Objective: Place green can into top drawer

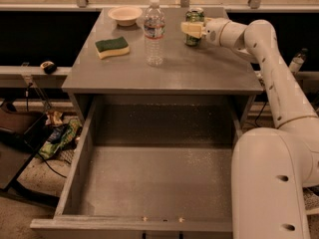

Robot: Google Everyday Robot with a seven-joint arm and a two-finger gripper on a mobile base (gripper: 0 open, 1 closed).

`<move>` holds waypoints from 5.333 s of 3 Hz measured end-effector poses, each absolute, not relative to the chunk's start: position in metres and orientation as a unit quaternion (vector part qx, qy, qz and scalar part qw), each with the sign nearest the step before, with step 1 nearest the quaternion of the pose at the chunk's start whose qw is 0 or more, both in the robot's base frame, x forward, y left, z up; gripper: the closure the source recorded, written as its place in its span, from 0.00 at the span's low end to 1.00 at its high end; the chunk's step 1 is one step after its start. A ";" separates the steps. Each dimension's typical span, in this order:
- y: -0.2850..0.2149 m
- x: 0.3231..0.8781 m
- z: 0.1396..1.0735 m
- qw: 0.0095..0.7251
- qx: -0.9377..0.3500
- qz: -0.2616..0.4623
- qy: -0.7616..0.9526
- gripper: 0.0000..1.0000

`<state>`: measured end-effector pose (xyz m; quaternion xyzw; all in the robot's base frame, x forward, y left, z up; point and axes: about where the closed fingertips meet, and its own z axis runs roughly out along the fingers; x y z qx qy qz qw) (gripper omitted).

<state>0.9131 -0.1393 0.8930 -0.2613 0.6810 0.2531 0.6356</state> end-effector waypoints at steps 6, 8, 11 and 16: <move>-0.181 0.581 0.913 0.604 -0.324 0.306 0.661 1.00; -0.130 0.569 0.789 0.561 -0.345 0.408 0.633 1.00; -0.034 0.541 0.778 0.546 -0.402 0.411 0.609 1.00; 0.156 0.510 0.703 0.566 -0.489 0.380 0.543 1.00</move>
Offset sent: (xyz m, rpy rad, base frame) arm -0.2239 -0.0307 0.0631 0.0225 -0.0964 -0.0632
